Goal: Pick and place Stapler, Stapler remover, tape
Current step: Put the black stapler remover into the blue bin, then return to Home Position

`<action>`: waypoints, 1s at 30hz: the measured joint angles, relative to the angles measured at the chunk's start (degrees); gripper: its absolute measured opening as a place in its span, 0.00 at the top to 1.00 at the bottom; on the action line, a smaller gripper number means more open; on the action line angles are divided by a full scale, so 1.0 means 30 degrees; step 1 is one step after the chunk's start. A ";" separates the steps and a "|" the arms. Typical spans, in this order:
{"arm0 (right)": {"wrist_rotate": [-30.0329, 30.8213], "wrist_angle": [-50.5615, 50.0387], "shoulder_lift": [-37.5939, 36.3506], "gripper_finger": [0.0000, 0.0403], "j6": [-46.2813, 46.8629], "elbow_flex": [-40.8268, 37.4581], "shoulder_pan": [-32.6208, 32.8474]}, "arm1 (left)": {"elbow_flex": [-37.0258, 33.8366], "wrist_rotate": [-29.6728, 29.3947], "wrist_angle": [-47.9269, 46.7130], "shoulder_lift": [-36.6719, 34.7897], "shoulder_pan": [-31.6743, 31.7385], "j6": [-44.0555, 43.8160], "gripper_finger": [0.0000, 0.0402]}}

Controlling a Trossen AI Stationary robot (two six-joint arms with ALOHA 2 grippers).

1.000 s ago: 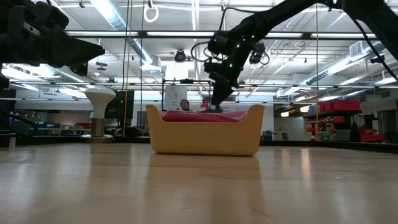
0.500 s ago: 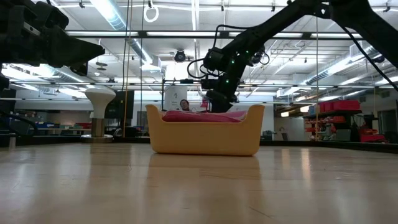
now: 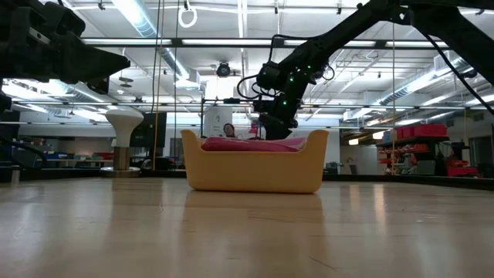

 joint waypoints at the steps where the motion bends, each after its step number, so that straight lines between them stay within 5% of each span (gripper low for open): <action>1: 0.0000 0.0040 0.0000 0.58 0.0000 0.0000 -0.0068 | -0.0001 0.0000 -0.0005 0.0000 0.0001 0.0000 0.91; 16: 0.0015 0.0070 0.0000 0.57 -0.0007 0.0000 -0.0168 | 0.0001 0.0000 -0.0005 0.0000 -0.0001 0.0001 0.91; 30: 0.0022 0.0077 0.0000 0.44 0.0114 0.0000 -0.0161 | -0.0005 0.0000 -0.0005 0.0000 0.0002 0.0000 0.91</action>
